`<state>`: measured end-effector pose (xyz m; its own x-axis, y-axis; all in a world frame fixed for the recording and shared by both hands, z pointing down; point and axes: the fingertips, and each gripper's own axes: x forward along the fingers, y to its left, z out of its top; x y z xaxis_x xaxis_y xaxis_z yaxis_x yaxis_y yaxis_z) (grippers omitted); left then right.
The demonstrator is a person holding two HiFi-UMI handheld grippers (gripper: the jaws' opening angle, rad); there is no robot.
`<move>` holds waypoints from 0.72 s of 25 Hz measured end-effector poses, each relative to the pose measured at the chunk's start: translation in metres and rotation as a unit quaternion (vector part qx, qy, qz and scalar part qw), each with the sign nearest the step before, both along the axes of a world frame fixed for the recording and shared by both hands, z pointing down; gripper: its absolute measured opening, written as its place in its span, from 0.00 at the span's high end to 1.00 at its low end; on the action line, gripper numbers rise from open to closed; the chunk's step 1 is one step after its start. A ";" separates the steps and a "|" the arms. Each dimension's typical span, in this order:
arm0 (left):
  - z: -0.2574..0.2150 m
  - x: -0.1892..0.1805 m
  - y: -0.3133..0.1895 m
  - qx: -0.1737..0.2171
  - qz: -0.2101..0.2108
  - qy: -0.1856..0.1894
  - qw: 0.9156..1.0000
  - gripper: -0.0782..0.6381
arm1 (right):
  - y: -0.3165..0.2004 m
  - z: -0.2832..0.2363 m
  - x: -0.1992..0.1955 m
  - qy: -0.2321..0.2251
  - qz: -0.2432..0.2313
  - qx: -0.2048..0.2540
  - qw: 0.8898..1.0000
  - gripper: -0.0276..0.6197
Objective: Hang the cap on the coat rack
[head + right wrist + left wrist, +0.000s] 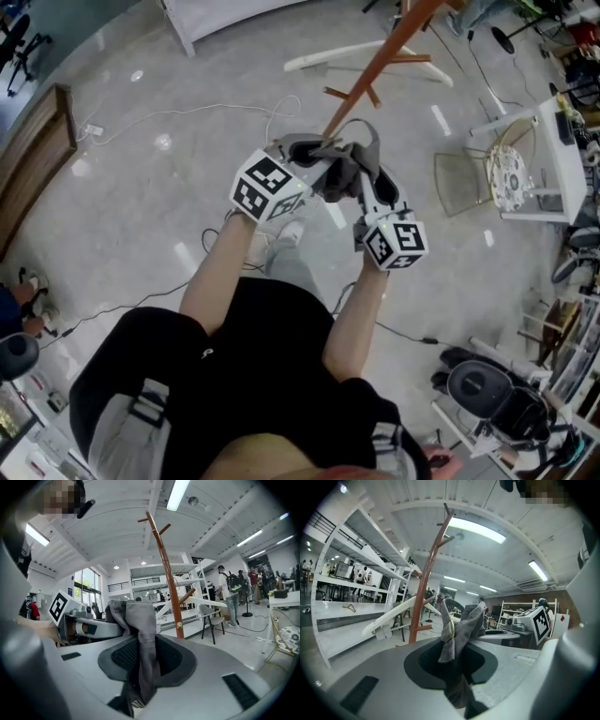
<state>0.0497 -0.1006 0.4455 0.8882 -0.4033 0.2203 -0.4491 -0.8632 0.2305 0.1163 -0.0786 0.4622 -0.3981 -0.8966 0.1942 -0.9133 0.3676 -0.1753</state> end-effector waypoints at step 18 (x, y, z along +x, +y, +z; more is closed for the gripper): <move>0.021 0.056 -0.062 -0.014 0.035 -0.035 0.999 0.82 | -0.059 0.023 0.046 -0.024 -0.036 -0.033 0.999 0.83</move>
<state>0.1059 -0.1624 0.4665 0.8961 -0.3337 0.2927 -0.4039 -0.8865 0.2258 0.1628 -0.1381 0.4849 -0.4705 -0.8518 0.2305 -0.8754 0.4177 -0.2436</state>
